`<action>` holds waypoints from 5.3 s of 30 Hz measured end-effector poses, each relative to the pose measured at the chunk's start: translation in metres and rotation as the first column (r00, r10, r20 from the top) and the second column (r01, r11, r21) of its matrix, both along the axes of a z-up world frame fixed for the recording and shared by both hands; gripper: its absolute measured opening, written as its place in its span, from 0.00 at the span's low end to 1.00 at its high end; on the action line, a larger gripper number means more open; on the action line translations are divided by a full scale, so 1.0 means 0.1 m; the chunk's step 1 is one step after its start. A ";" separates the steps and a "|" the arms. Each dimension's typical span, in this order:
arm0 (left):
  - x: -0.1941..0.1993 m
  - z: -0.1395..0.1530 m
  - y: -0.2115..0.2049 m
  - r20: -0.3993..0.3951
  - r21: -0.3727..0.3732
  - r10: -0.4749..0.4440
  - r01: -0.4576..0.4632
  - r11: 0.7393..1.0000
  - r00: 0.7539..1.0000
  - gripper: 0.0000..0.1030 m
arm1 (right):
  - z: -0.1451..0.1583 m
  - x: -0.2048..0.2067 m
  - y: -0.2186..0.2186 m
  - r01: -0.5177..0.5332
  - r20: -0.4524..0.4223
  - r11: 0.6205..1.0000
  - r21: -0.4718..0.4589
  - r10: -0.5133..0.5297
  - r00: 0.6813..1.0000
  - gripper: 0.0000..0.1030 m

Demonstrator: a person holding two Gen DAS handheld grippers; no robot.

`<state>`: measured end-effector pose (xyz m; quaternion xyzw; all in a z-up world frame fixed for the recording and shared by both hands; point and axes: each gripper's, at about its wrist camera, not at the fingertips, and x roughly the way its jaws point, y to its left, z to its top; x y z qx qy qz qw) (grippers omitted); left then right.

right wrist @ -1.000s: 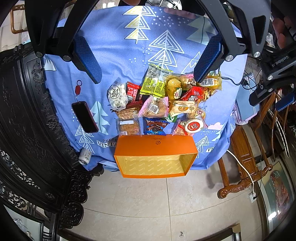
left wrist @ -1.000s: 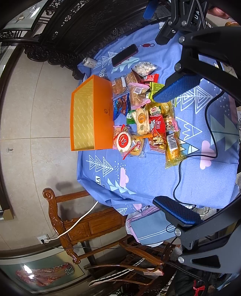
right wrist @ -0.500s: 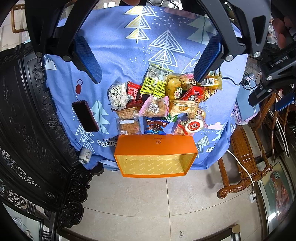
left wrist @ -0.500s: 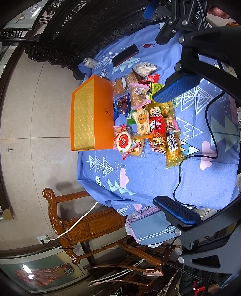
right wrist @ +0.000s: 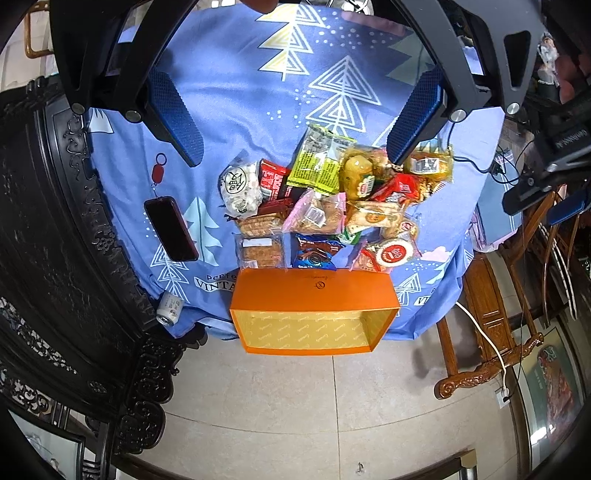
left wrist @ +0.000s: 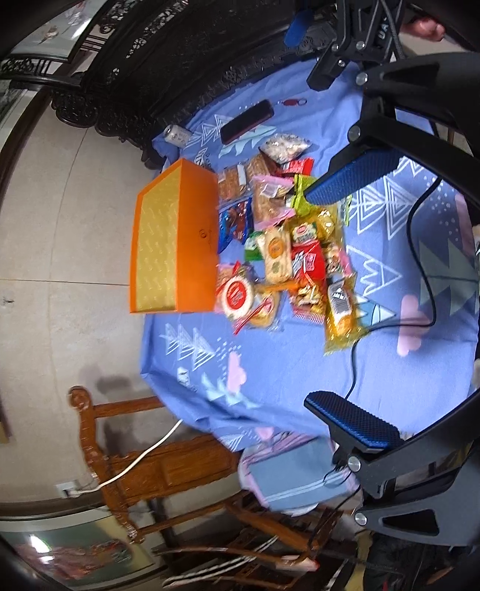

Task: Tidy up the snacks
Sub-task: 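Reach into the pile and grasp the pink-wrapped bread bag with the right tool, then grasp the tan pastry bag with the left tool while the right tool lifts the pink bag, then carry both bags over the orange box and open both tools to drop them, then move both open tools back toward the snack pile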

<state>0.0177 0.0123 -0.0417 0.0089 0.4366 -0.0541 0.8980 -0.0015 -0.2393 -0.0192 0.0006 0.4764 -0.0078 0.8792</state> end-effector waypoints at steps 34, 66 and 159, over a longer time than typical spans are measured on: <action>0.77 -0.87 0.17 -0.015 0.097 -0.061 0.062 0.993 0.998 0.96 | -1.59 1.71 0.33 -0.758 -0.184 0.653 -0.012 0.743 0.643 0.76; 1.57 -1.63 -0.60 -0.200 -0.053 -0.286 0.281 0.958 0.937 0.96 | -1.13 1.00 -0.37 -0.346 0.022 0.886 0.309 0.357 0.934 0.37; 2.51 -0.50 -0.34 0.015 -0.155 -0.104 0.105 0.982 0.994 0.96 | -0.53 2.07 -0.83 -0.155 0.154 0.967 0.200 0.125 0.980 0.87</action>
